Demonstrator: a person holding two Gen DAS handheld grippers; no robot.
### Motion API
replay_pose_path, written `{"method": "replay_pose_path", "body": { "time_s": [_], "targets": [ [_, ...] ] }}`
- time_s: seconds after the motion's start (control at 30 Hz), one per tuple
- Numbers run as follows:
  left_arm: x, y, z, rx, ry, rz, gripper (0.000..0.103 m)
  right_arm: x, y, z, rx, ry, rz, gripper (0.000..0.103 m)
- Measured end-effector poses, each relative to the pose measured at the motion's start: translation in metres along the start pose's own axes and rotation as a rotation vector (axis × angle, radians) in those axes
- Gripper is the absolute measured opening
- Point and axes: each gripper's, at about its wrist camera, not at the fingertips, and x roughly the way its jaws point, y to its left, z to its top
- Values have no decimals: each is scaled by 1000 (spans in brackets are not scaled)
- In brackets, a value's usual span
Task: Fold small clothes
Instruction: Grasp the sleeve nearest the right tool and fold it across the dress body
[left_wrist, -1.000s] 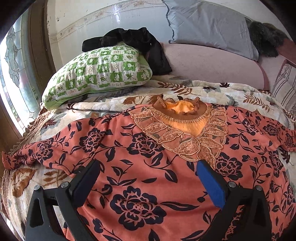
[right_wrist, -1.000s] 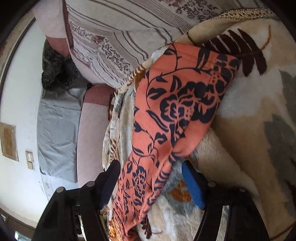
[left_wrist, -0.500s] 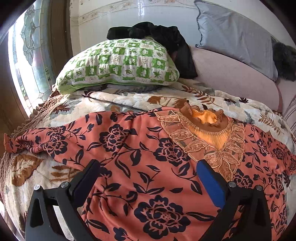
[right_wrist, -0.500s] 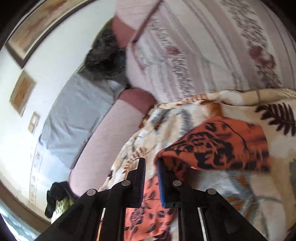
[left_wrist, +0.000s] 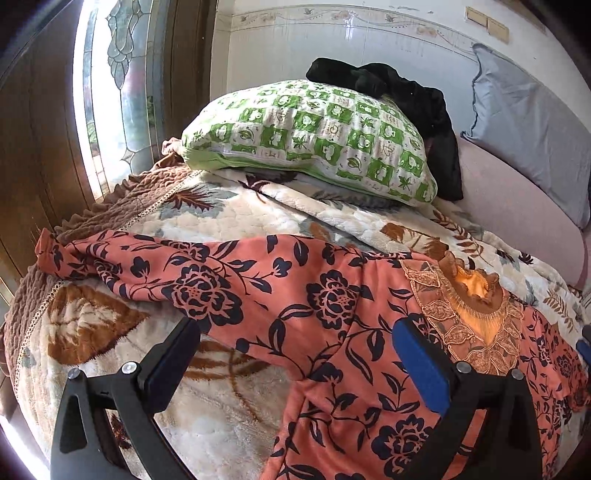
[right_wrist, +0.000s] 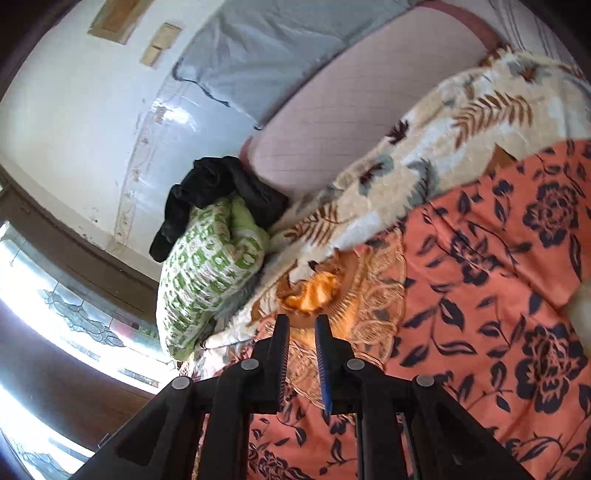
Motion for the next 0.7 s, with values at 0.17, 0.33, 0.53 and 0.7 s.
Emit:
{"method": "replay_pose_path", "body": {
  "time_s": [0.17,0.33,0.53,0.7],
  "targets": [
    [2,-23,-11,46,47,-50,103,-84,-93,3,174,-208,-130,95],
    [1,-55,-23,153,46,-60,103,-156,-184,45,461,-410,-214,95],
    [13,-74,-30,207,69,-51,103,-163,-266,84,776,-519,-199,95],
    [21,-81,-32,222,89,-49,103,-173,-295,98,866,-621,-346,44]
  ]
}}
